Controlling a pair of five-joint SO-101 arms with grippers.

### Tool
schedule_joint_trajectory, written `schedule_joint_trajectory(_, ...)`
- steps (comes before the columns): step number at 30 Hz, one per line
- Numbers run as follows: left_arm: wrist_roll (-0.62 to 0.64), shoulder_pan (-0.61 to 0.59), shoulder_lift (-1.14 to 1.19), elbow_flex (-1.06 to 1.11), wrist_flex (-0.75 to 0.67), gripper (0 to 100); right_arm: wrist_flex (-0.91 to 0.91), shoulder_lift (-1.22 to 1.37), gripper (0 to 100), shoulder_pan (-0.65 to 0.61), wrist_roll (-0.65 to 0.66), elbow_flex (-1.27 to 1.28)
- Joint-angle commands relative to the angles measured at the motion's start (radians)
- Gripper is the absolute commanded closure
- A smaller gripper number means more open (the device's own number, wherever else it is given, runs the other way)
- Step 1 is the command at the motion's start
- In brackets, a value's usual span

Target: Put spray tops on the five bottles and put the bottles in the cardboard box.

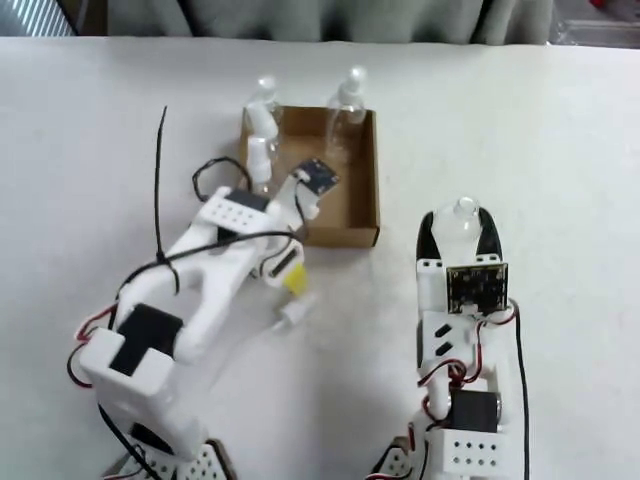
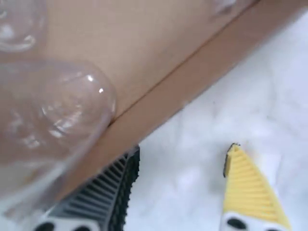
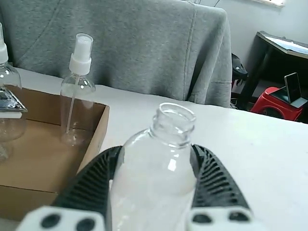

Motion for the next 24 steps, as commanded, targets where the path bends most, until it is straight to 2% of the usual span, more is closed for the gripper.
schedule_joint_trajectory(1, -0.02, -0.001, -0.036, -0.104, 0.098, 72, 0.001, -0.027, 98.2, 0.007, 0.009, 0.009)
schedule_joint_trajectory(9, -0.023, 0.056, -0.134, -0.123, 0.195, 72, 0.005, -0.027, 98.2, 0.008, 0.009, 0.009)
schedule_joint_trajectory(17, -0.029, 0.054, -0.12, 0.031, 0.025, 71, 0.025, -0.027, 98.2, 0.008, 0.012, 0.009)
schedule_joint_trajectory(19, -0.066, 0.056, -0.12, 0.063, 0.0, 72, 0.039, -0.027, 98.2, 0.012, 0.018, 0.009)
schedule_joint_trajectory(24, -0.089, 0.044, -0.127, 0.114, -0.035, 72, 0.148, -0.025, 98.2, 0.101, 0.02, -0.061)
